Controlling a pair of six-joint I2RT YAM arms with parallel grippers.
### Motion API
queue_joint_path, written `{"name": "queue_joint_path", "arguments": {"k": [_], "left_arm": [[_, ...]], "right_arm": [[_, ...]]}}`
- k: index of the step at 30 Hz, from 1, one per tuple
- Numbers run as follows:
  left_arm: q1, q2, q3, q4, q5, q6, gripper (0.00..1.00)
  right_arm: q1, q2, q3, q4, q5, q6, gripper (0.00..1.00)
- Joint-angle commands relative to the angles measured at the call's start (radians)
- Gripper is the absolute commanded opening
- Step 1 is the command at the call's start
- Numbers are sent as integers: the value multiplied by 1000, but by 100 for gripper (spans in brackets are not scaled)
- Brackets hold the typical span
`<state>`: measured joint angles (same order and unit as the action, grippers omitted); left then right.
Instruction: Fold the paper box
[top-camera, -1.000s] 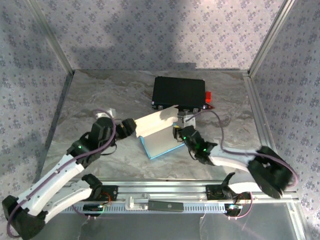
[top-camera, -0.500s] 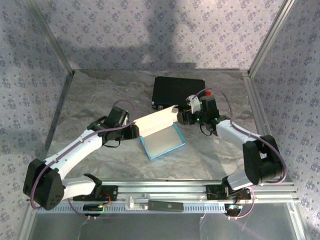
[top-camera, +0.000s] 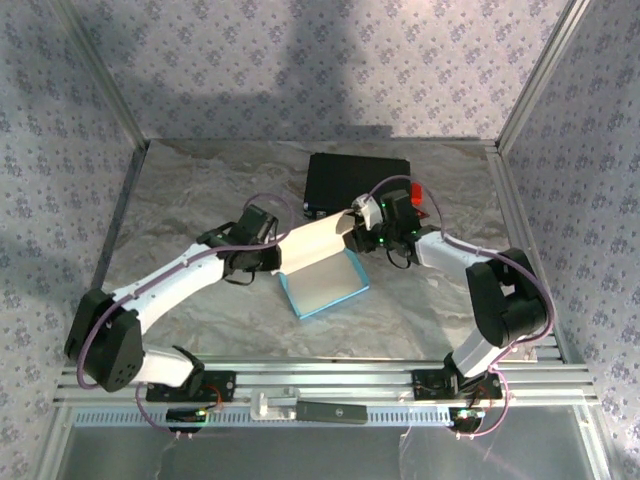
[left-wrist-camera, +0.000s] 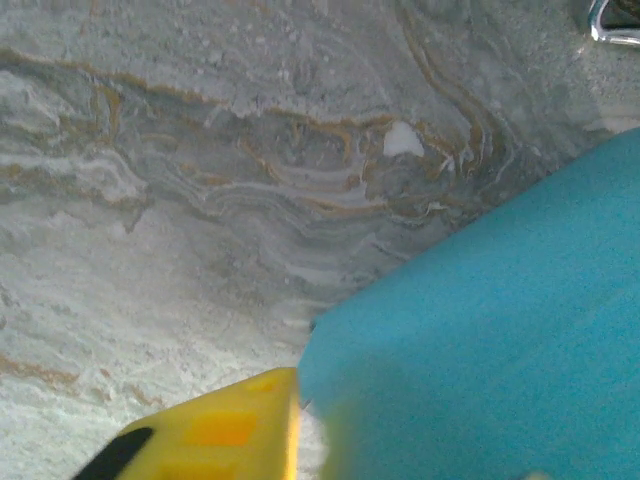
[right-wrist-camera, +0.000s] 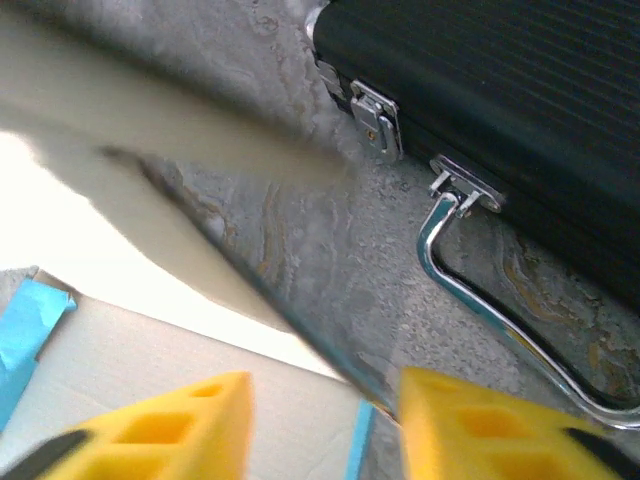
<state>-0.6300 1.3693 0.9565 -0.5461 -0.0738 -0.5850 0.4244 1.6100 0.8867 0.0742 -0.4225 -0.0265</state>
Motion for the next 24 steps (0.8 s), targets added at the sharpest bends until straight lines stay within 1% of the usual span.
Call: {"name": "queue_joint_path", "arguments": {"k": [1,4,5,7,8,13,15,17,18,21,24], "left_arm": [[-8,25,56,22,-70,-6,12],[-9,51,73,62,-80,-33,2],[-9,59,75,77,-87,-48,0],[-9,69,73,109,-96,-76,0],[-11,73,72,124,-107,-93,0],[-19,60,19,248,-156,-177,0],[-41,48,3,300,-176,-174,0],[-60,41,5,298,-222,-174,0],[-61,39,-1,309,-227,-180,0],[-63,38,-37,376,-223,-230,0],[-69,46,-67,439,-222,-276,0]], "right_arm": [[29,-6,4,27,53,12,29],[67,-27,-40,60,162,68,13],[81,-31,-56,75,205,97,8],[98,-39,-96,119,275,161,1],[113,-47,-123,152,324,201,0],[216,-99,-253,330,561,360,0],[262,-115,-298,403,615,390,0],[287,-123,-305,400,677,423,0],[298,-123,-306,398,705,449,0],[334,-107,-291,380,806,563,0],[368,-69,-267,392,868,645,0]]}}
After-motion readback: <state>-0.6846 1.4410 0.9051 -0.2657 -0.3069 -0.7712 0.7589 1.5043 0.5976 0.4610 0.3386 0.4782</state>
